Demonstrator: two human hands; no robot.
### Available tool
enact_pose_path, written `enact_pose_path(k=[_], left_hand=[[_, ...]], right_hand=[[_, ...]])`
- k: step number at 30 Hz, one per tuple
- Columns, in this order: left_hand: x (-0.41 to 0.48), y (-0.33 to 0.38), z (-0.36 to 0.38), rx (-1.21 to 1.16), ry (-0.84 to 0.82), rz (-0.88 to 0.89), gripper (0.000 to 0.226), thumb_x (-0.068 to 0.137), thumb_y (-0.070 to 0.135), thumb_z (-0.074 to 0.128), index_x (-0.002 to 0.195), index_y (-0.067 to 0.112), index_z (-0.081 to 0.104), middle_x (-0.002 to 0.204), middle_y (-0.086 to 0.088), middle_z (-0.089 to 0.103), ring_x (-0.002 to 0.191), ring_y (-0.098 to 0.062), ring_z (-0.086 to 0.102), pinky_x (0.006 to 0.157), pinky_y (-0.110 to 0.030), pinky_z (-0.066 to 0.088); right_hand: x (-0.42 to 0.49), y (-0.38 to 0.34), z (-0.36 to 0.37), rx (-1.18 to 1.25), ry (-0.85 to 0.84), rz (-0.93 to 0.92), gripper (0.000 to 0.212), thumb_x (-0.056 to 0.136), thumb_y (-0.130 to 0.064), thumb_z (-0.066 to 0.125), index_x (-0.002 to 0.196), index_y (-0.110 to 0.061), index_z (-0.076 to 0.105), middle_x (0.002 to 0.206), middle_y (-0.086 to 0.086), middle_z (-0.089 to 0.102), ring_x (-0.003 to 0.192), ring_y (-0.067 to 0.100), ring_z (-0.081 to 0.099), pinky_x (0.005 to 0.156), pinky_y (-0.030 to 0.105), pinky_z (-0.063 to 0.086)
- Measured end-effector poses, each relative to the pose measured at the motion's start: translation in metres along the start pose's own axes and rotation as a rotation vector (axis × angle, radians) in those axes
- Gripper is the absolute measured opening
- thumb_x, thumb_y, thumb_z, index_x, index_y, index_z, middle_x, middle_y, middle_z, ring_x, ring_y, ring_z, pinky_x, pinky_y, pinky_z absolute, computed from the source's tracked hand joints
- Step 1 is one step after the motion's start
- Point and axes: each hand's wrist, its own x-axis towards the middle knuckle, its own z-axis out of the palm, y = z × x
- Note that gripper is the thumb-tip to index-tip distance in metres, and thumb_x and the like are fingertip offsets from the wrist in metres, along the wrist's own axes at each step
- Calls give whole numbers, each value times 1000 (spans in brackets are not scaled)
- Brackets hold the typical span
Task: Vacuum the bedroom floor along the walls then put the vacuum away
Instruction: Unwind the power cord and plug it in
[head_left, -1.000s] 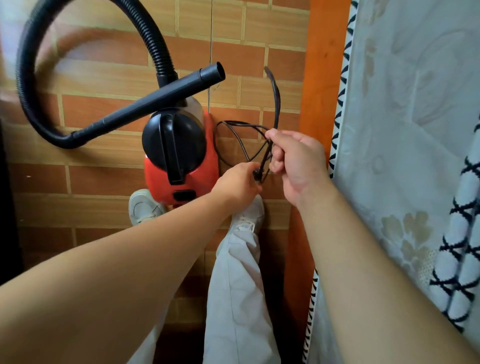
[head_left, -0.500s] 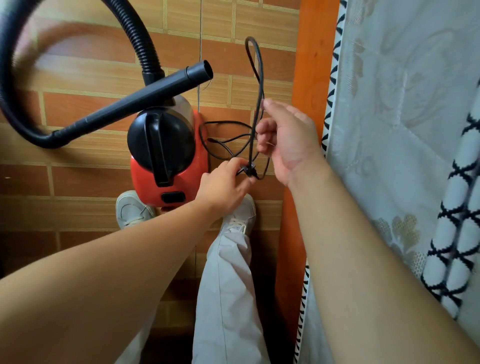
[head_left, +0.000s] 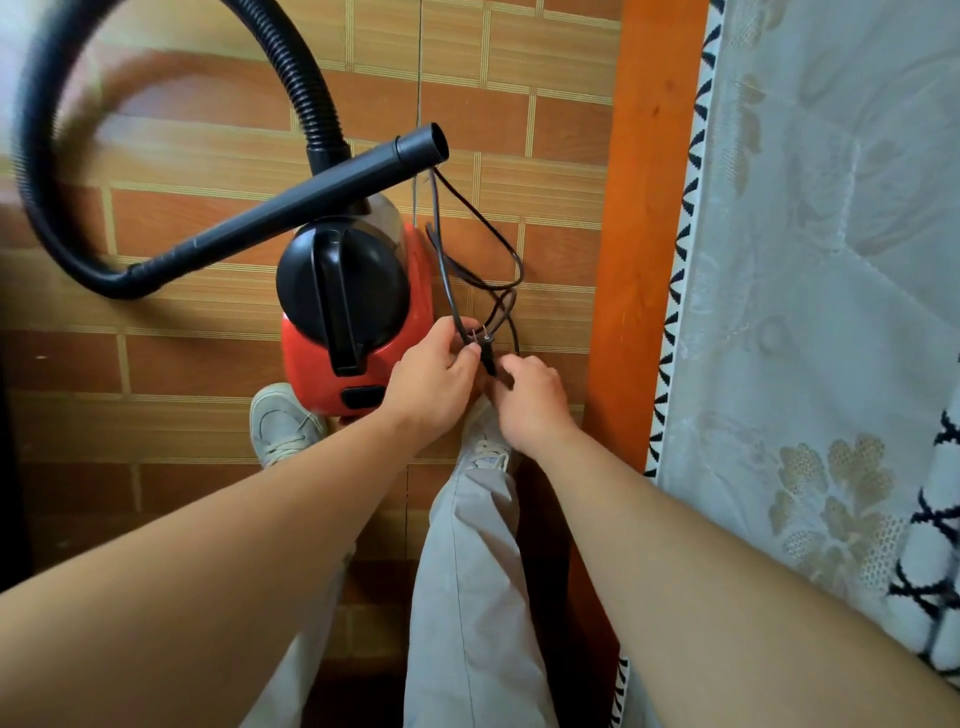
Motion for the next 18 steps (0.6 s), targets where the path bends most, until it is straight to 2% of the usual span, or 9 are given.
enact_pose_path(k=[3, 6, 8, 10, 13, 15, 17, 18], left_hand=[[-4, 5, -2, 3, 58, 15, 24, 108, 26, 49, 129, 23, 58, 105, 10, 68, 98, -10, 65, 95, -38, 56], [-9, 12, -5, -5, 126, 19, 13, 108, 25, 49, 116, 23, 59, 92, 7, 67, 80, -10, 64, 78, -37, 59], [-16, 22, -7, 18, 109, 40, 10, 108, 24, 49, 113, 23, 57, 92, 6, 67, 77, -13, 64, 74, -42, 60], [-28, 34, -8, 66, 81, 78, 9, 107, 24, 49, 111, 24, 57, 102, 7, 68, 86, -14, 66, 80, -44, 60], [-53, 59, -12, 114, 1, 121, 9, 107, 24, 48, 108, 23, 57, 105, 8, 69, 91, -11, 66, 87, -45, 58], [-75, 79, -16, 122, -82, 124, 11, 108, 25, 47, 108, 22, 57, 100, 8, 69, 87, -7, 65, 85, -44, 58], [-98, 102, -20, 131, -150, 144, 11, 108, 26, 47, 107, 22, 57, 97, 4, 69, 87, -13, 66, 84, -46, 58], [-110, 114, -21, 130, -177, 155, 10, 107, 27, 47, 105, 22, 56, 96, 2, 69, 87, -16, 66, 83, -47, 58]], right_hand=[[-14, -3, -4, 233, 119, 68, 21, 107, -30, 48, 96, -18, 61, 95, -2, 58, 94, 22, 55, 68, 27, 41], [-41, -12, -19, 428, 338, 110, 26, 109, -33, 42, 97, -18, 60, 92, -5, 66, 85, 12, 61, 64, 21, 39], [-66, -23, -35, 488, 475, 75, 27, 109, -33, 42, 93, -20, 59, 85, -3, 66, 76, 7, 60, 56, 15, 38], [-93, -32, -52, 552, 601, 27, 28, 108, -33, 43, 82, -28, 53, 75, 2, 63, 69, 18, 60, 56, 24, 42], [-132, -46, -83, 612, 678, 40, 29, 108, -34, 44, 80, -28, 51, 67, 1, 60, 64, 25, 61, 59, 36, 47], [-161, -55, -108, 646, 712, 31, 30, 107, -35, 45, 81, -25, 54, 66, 1, 60, 63, 23, 60, 58, 34, 48], [-187, -65, -134, 630, 727, 5, 31, 107, -38, 45, 85, -22, 58, 65, 2, 61, 63, 22, 59, 56, 27, 47], [-199, -70, -145, 643, 742, -17, 30, 106, -39, 45, 85, -22, 59, 64, 3, 60, 63, 25, 59, 57, 33, 49]])
